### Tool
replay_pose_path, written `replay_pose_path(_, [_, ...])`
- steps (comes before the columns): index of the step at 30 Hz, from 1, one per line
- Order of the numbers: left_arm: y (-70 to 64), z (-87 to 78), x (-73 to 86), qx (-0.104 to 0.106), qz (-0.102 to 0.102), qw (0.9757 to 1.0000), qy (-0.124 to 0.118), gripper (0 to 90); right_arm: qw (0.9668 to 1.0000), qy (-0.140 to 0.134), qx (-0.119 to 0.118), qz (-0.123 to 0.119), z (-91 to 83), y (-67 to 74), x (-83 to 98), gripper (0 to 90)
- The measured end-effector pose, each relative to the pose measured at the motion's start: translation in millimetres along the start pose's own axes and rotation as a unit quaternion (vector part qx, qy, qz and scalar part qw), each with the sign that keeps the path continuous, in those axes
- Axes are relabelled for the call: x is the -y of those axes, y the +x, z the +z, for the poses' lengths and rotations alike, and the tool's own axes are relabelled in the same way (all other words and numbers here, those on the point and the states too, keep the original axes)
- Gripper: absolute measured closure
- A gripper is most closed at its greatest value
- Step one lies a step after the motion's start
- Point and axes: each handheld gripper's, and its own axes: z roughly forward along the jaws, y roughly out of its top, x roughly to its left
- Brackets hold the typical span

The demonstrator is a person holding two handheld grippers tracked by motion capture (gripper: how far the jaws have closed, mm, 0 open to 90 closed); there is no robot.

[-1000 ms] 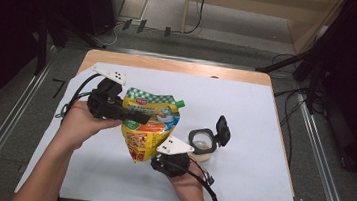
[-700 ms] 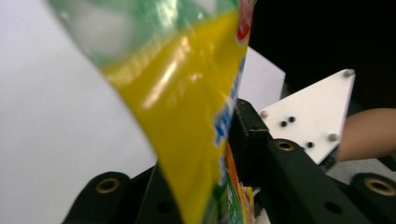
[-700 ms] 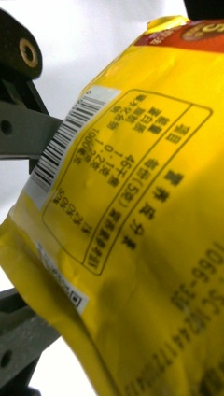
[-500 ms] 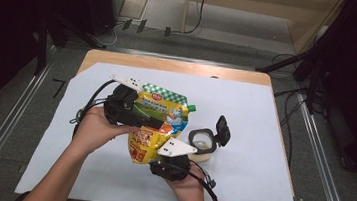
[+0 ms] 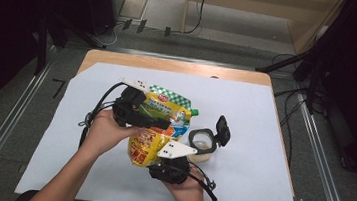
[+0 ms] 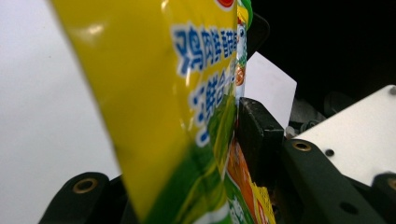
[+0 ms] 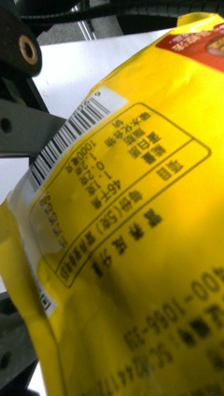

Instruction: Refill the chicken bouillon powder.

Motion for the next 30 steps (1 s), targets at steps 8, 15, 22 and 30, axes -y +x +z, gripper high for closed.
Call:
replay_pose_path(8, [-1.3,6.8,-3.0,-0.002,-0.004,1.0000,-0.003,69.5,1.0000,0.001,-0.007,0.004,-2.7,3.4,1.2,59.0])
replay_pose_path(15, [-1.4,11.9,-6.9,-0.004,-0.015,0.9999,-0.003,72.3,0.9999,-0.001,-0.007,-0.011,-5.3,6.5,1.6,58.7])
replay_pose_path(22, [-0.9,21.3,-8.8,0.005,-0.019,0.9998,0.003,72.9,0.9999,-0.003,-0.011,-0.009,-7.0,7.6,2.1,58.6])
replay_pose_path(30, [-2.0,26.2,-8.8,0.000,-0.032,0.9995,0.008,73.3,0.9993,0.000,-0.002,-0.038,-6.3,18.2,2.2,58.2])
